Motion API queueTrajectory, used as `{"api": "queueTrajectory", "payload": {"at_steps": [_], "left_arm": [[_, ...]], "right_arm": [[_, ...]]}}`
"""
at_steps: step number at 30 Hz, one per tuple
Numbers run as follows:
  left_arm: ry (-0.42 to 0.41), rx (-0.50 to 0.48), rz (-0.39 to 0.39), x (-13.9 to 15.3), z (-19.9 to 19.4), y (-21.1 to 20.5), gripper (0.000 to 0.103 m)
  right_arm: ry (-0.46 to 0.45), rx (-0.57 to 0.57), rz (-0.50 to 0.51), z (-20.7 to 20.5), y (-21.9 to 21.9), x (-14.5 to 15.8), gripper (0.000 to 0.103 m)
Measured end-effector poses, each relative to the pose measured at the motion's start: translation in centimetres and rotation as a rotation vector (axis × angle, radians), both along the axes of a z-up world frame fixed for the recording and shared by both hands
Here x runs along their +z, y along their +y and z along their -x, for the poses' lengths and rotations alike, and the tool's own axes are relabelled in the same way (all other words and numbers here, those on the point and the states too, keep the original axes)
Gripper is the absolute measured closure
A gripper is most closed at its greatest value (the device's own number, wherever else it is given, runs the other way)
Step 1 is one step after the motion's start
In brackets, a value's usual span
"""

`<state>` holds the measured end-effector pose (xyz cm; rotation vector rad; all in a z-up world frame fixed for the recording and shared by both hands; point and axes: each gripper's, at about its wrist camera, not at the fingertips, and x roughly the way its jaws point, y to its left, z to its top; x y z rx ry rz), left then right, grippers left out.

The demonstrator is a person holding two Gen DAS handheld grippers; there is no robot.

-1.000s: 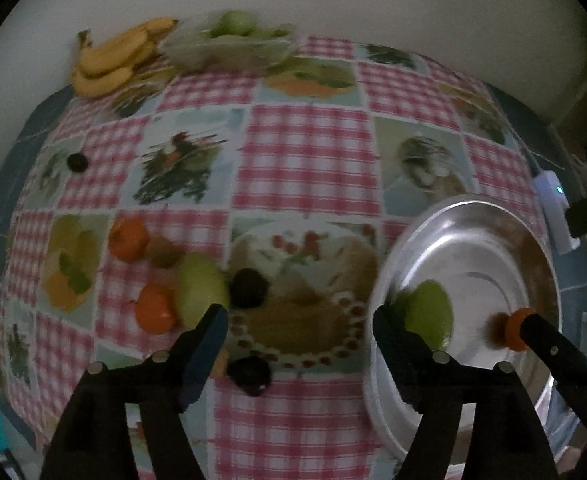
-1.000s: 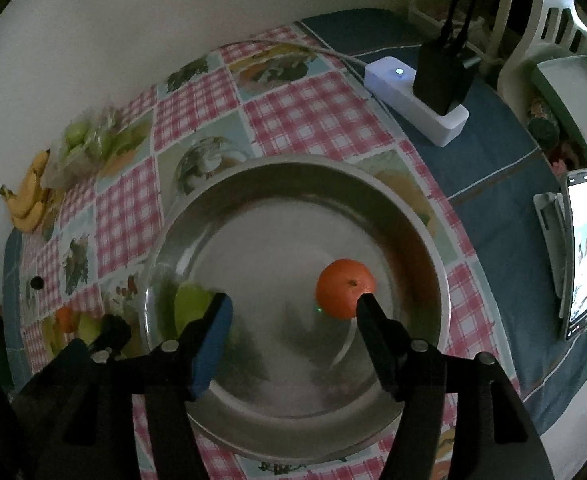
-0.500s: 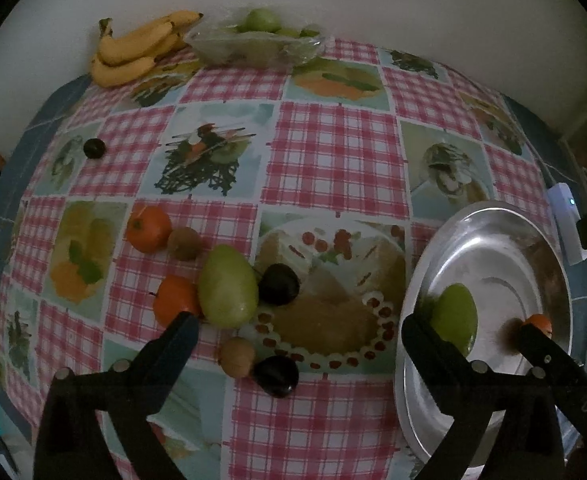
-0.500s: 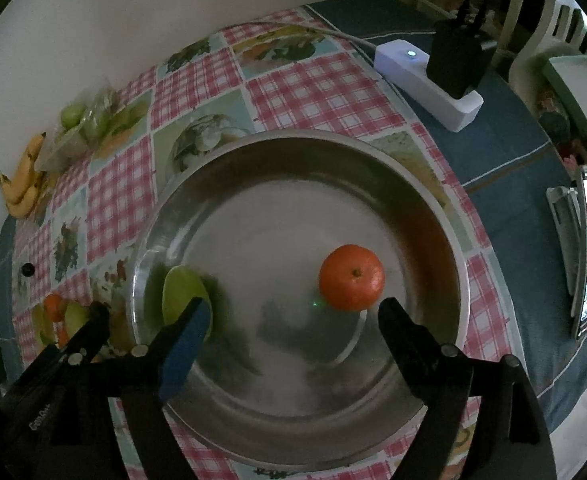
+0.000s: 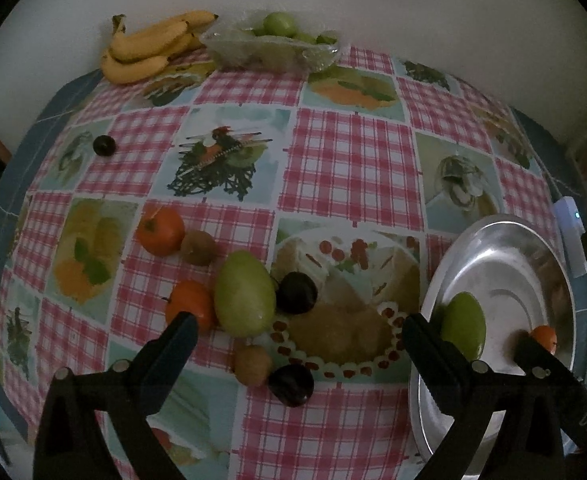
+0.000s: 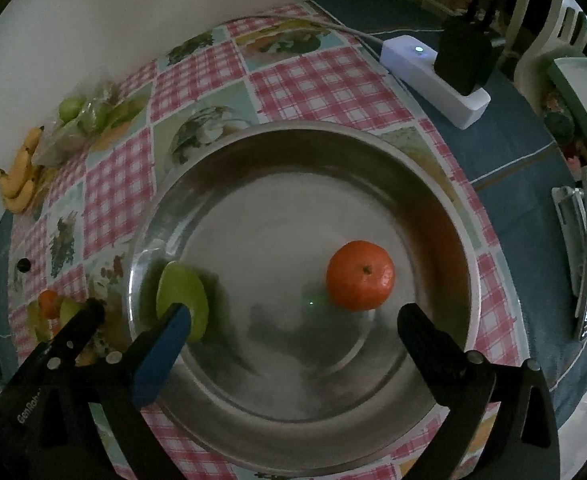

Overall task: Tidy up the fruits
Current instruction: 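Withdraw both tools from the bowl back toward the fruit cluster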

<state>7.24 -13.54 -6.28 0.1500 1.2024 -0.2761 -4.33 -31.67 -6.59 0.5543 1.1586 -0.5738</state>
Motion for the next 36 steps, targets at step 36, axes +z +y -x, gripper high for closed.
{"api": "queueTrajectory", "payload": {"at_steps": [36], "left_arm": [[-0.12, 0.268, -0.013, 3.8, -4.0, 13.0, 0.0]], "right_arm": [[-0.125, 0.322, 0.016, -6.1, 11.7, 2.3, 0.0]]}}
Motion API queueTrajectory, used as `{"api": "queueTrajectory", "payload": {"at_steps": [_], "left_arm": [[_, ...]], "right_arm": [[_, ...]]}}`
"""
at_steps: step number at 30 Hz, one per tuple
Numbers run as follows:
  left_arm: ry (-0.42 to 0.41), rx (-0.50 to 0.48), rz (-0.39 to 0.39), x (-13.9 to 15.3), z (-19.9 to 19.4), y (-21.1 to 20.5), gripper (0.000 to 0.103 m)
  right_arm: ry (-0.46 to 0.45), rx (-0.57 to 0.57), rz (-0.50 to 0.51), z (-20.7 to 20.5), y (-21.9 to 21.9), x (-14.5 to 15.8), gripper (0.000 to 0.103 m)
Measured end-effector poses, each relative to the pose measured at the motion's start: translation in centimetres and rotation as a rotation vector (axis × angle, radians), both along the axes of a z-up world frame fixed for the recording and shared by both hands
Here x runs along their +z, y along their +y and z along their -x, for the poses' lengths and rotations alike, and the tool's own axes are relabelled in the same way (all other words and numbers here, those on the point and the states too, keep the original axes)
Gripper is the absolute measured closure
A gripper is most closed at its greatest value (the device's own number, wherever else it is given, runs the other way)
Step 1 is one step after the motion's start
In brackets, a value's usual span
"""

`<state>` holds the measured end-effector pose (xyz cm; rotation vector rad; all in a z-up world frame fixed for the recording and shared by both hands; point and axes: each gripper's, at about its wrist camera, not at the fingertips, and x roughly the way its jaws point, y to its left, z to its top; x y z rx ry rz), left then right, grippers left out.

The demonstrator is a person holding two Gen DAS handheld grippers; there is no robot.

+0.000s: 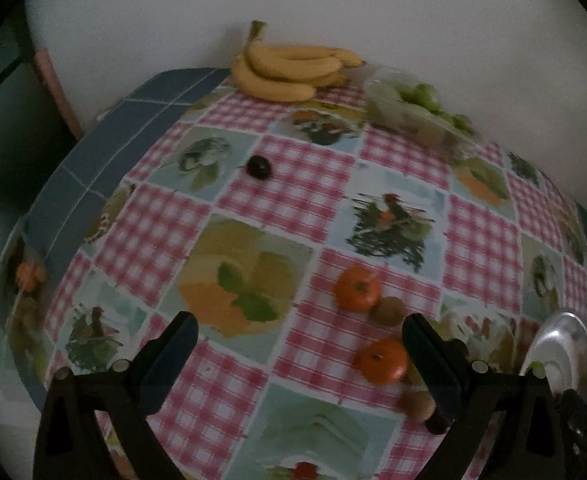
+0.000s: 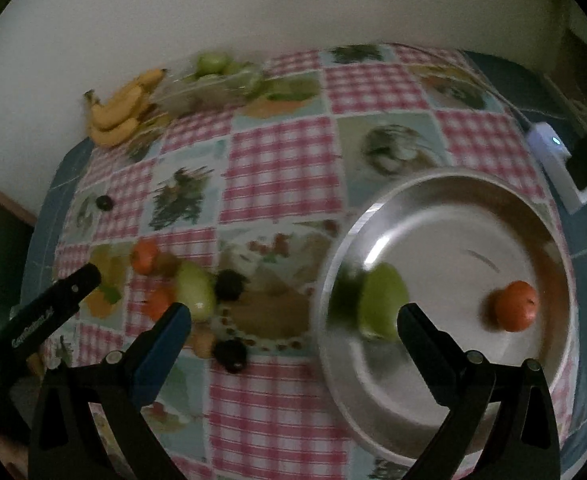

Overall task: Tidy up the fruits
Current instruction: 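Withdraw both tools from the bowl back toward the fruit cluster, then grasp the dark plum with the right tool while the left tool reaches for a kiwi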

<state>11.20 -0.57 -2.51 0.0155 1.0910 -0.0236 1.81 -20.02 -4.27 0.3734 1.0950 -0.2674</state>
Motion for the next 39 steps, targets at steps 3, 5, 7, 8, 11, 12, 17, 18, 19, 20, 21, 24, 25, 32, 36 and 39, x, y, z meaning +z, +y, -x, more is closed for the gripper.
{"api": "queueTrajectory", "payload": {"at_steps": [3, 5, 7, 8, 11, 12, 17, 18, 19, 20, 21, 24, 25, 32, 36, 39], "left_arm": [[0.017, 0.031, 0.017, -0.2, -0.4, 1.2, 0.0], [0.022, 0.042, 0.032, -0.3, -0.5, 1.7, 0.0], [0.024, 0.042, 0.045, -0.3, -0.5, 2.0, 0.0], [0.028, 0.039, 0.058, -0.3, -0.6, 2.0, 0.0], [0.057, 0.028, 0.097, -1.0, -0.7, 2.0, 0.0], [0.064, 0.024, 0.103, -1.1, -0.7, 1.9, 0.0], [0.088, -0.003, 0.111, -1.6, -0.6, 1.2, 0.0], [0.098, -0.009, 0.116, -1.8, -0.6, 1.1, 0.0], [0.105, -0.011, 0.12, -2.0, -0.6, 1.0, 0.0], [0.116, -0.014, 0.123, -2.2, -0.6, 0.9, 0.0], [0.124, -0.016, 0.125, -2.4, -0.6, 0.8, 0.0], [0.152, -0.028, 0.141, -3.0, -0.6, 0.4, 0.001], [0.158, -0.032, 0.145, -3.0, -0.6, 0.3, 0.001], [0.209, -0.085, 0.173, -3.8, 0.0, -1.4, 0.005], [0.261, -0.11, 0.204, -4.7, 0.4, -2.3, 0.008], [0.298, -0.123, 0.22, -5.5, 0.5, -2.9, 0.012]], "right_arm": [[-0.015, 0.036, 0.001, -1.0, 1.6, 0.2, 0.0], [-0.019, 0.059, 0.007, -1.6, 2.6, 0.1, 0.0], [-0.02, 0.087, 0.018, -2.2, 3.7, 0.0, 0.0], [-0.025, 0.103, 0.022, -2.3, 4.1, 0.0, 0.0], [-0.03, 0.136, 0.033, -2.5, 5.0, -0.2, 0.0], [-0.031, 0.145, 0.042, -2.5, 5.3, -0.4, 0.0], [-0.014, 0.126, 0.014, -2.5, 5.0, -1.4, 0.0], [0.001, 0.122, -0.001, -2.4, 4.9, -1.8, 0.0], [0.012, 0.122, -0.003, -2.4, 4.9, -2.0, 0.001], [0.023, 0.121, 0.001, -2.3, 4.9, -2.2, 0.001], [0.032, 0.124, 0.006, -2.3, 4.9, -2.4, 0.002], [0.045, 0.136, -0.015, -2.1, 4.9, -2.9, 0.021], [0.051, 0.138, -0.019, -2.1, 5.0, -3.1, 0.029], [0.097, 0.166, -0.052, -1.9, 5.1, -4.5, 0.055], [0.116, 0.188, -0.068, -1.8, 5.3, -5.0, 0.057], [0.141, 0.195, -0.064, -1.8, 5.4, -5.6, 0.058]]}}
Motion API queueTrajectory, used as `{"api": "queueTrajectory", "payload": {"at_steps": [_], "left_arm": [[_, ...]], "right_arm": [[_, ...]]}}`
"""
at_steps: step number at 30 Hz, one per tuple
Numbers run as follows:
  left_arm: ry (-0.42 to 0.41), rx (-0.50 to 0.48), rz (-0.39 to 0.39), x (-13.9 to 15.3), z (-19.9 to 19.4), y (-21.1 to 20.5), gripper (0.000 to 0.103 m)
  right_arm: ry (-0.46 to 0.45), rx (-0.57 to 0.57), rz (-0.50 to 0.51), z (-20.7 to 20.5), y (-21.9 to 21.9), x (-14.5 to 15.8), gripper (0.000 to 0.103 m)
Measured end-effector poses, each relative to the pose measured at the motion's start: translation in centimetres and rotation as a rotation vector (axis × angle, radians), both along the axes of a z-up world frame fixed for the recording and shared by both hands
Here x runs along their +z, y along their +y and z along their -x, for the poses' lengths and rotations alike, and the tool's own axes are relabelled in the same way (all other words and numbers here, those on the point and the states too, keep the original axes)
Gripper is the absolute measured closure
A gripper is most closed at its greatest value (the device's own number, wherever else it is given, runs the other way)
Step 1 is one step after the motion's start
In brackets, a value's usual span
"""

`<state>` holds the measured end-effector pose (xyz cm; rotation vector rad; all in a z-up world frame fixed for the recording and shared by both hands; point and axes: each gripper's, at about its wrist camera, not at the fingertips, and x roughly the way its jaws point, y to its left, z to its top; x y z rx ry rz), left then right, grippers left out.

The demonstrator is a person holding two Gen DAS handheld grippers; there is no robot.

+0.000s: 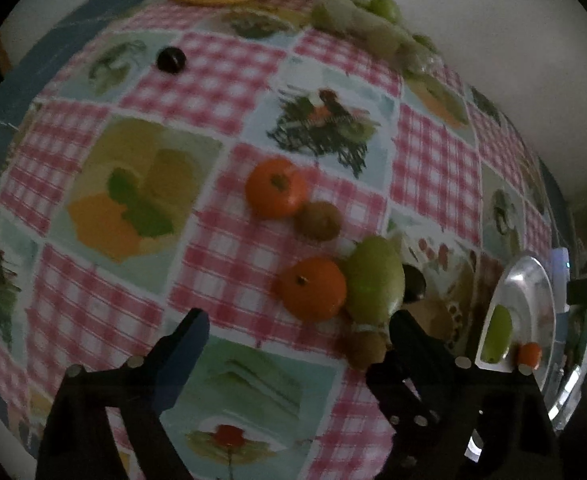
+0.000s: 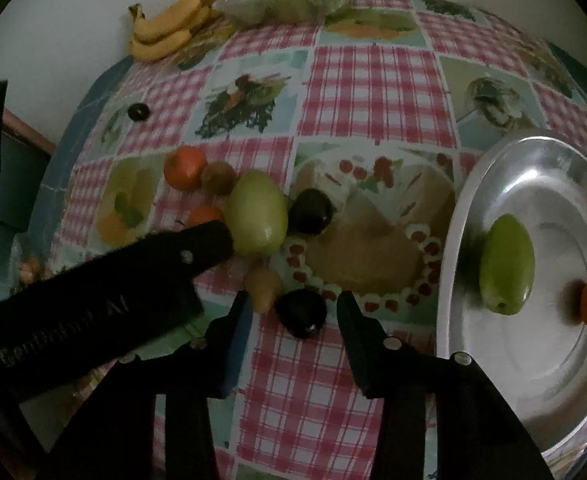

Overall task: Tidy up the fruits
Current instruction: 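Grasp the dark plum with the right tool while the left tool reaches for a kiwi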

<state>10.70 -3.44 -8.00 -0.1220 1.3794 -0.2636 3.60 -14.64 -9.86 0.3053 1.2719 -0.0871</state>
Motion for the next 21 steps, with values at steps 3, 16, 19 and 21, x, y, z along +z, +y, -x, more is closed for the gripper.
{"api": "queueTrajectory", "payload": {"at_steps": [3, 16, 19, 21], "left_arm": [[0.036, -0.009, 0.016, -0.7, 0.2, -0.5, 0.015], [0.086, -0.043, 0.08, -1.6, 0.8, -1.5, 0.043], [0.101, -0.058, 0.092, -2.0, 0.9, -2.6, 0.055], [0.098, -0.062, 0.09, -1.9, 0.9, -2.8, 0.059]], "right_arm": [[0.011, 0.007, -0.005, 0.0, 0.0, -0.4, 0.062], [0.037, 0.021, -0.013, -0.4, -0.1, -1.3, 0.074], [0.04, 0.011, -0.022, 0.0, -0.5, -1.2, 0.074], [0.04, 0.008, -0.027, 0.3, -0.6, -1.1, 0.074]]}}
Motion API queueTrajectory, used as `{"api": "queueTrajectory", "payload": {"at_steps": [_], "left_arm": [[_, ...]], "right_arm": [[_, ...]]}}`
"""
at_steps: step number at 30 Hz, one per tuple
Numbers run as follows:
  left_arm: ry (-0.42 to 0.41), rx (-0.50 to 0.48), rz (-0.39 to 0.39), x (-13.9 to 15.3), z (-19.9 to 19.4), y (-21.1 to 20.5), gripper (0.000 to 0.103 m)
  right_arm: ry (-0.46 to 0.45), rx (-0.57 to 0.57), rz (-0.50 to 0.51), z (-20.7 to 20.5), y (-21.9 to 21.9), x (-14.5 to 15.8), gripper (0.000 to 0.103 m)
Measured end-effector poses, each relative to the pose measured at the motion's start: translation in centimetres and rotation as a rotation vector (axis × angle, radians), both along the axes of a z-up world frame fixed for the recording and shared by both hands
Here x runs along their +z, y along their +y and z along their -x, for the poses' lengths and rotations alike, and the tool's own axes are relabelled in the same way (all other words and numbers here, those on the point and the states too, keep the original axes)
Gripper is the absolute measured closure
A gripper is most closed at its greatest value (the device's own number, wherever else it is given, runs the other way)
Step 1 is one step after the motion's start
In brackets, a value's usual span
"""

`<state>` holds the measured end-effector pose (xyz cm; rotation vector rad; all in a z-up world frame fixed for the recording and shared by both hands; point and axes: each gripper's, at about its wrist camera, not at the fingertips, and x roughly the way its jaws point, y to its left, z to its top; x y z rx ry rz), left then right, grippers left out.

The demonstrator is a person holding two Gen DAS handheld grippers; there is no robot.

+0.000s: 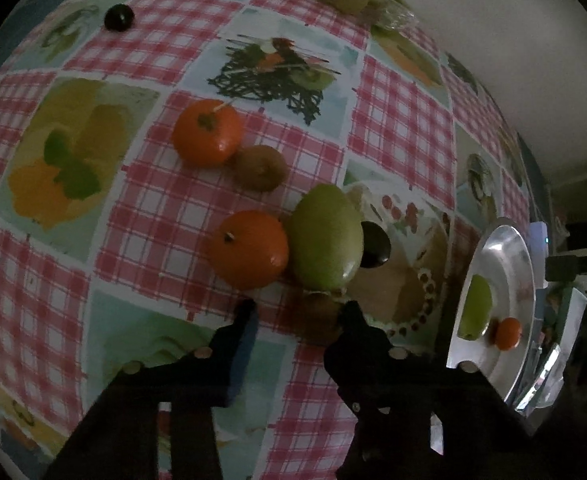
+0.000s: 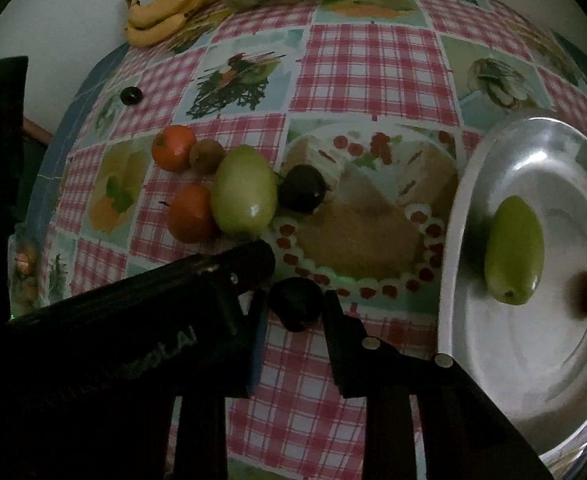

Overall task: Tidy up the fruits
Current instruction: 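Grasp the dark plum with the right tool while the left tool reaches for a kiwi, then close the left tool on the brown kiwi while the right tool lifts the plum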

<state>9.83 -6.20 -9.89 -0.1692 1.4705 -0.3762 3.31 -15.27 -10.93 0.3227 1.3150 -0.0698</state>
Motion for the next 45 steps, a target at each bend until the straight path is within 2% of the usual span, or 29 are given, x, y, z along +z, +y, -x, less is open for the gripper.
{"api": "queueTrajectory", "payload": {"at_steps": [4, 12, 32, 40, 45], "left_arm": [[-0.004, 0.0, 0.003, 0.1, 0.2, -0.1, 0.061], [0.0, -0.024, 0.018, -0.1, 0.3, -0.6, 0.073], [-0.034, -0.023, 0.023, 0.7, 0.1, -0.7, 0.076], [-0.061, -0.017, 0.051, 1.9, 0.1, -0.1, 0.076], [-0.084, -0.003, 0.076, 2.8, 0.0, 0.2, 0.076]], "right_arm": [[0.006, -0.006, -0.005, 0.3, -0.1, 0.0, 0.074], [0.008, -0.02, -0.015, 0.6, -0.4, 0.2, 0.074], [0.012, -0.017, -0.015, 0.6, -0.5, 0.4, 0.076], [0.01, -0.022, -0.008, 0.8, -0.8, 0.7, 0.076], [-0.023, -0.045, -0.018, 1.3, -1.4, 1.8, 0.076]]}}
